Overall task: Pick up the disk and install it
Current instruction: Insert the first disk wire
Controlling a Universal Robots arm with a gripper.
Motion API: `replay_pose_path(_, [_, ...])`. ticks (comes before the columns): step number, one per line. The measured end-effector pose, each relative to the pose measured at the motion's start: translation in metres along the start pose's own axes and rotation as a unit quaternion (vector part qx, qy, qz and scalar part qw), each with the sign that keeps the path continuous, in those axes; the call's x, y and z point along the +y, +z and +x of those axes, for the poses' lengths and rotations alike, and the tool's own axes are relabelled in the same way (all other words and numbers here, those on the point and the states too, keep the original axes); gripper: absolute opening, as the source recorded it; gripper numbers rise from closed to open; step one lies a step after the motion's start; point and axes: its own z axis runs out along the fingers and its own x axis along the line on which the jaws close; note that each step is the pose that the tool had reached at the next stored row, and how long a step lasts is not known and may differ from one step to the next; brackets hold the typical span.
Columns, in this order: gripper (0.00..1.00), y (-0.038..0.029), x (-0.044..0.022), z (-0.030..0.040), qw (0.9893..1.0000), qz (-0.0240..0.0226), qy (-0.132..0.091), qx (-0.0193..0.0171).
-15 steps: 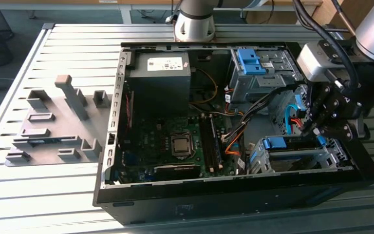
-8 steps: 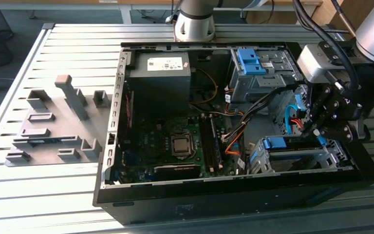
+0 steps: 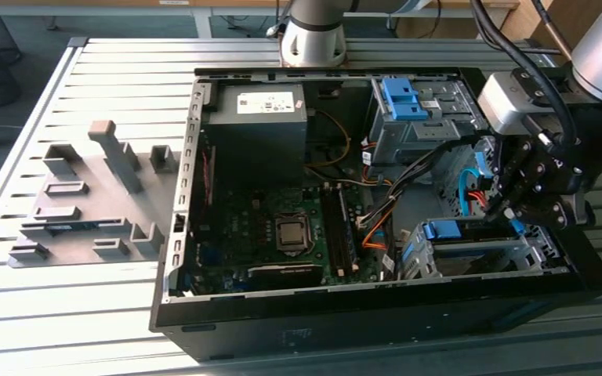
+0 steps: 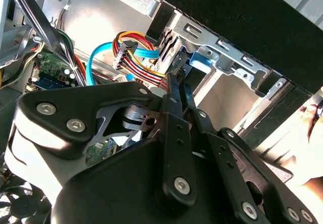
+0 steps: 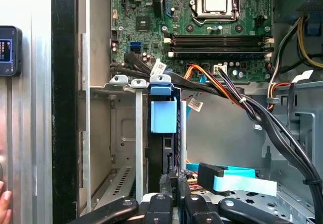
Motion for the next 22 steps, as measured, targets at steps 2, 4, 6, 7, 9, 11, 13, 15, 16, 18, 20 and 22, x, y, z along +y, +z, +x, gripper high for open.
replay_pose_path(2, [0.16,0.0000,0.0000,0.0003,1.0000,0.0000,-0.001,-0.0001])
replay_pose_path(4, [0.16,-0.0001,0.0000,0.0005,1.0000,0.0000,-0.001,0.0001])
replay_pose_path(6, [0.16,-0.0001,0.0000,0.0006,1.0000,0.0000,-0.001,0.0001])
replay_pose_path(7, [0.16,0.0000,0.0000,0.0006,1.0000,0.0000,-0.001,0.0001])
replay_pose_path(9, [0.16,0.0003,0.0000,0.0006,1.0000,0.0000,-0.001,0.0002])
replay_pose_path(11, [0.16,0.0011,0.0000,0.0007,1.0000,0.0001,-0.001,0.0001])
replay_pose_path(13, [0.16,0.0027,0.0000,0.0008,1.0000,0.0001,-0.001,-0.0002])
replay_pose_path(15, [0.16,0.0045,0.0000,0.0008,1.0000,0.0000,-0.001,-0.0008])
replay_pose_path(16, [0.16,0.0047,0.0000,0.0008,1.0000,-0.0001,-0.001,-0.0008])
replay_pose_path(18, [0.16,0.0048,0.0000,0.0008,1.0000,-0.0001,-0.001,-0.0008])
replay_pose_path(20, [0.16,0.0051,0.0000,0.0008,1.0000,-0.0001,-0.001,-0.0010])
replay_pose_path(22, [0.17,0.0051,0.0000,0.0008,1.0000,-0.0001,-0.001,-0.0013])
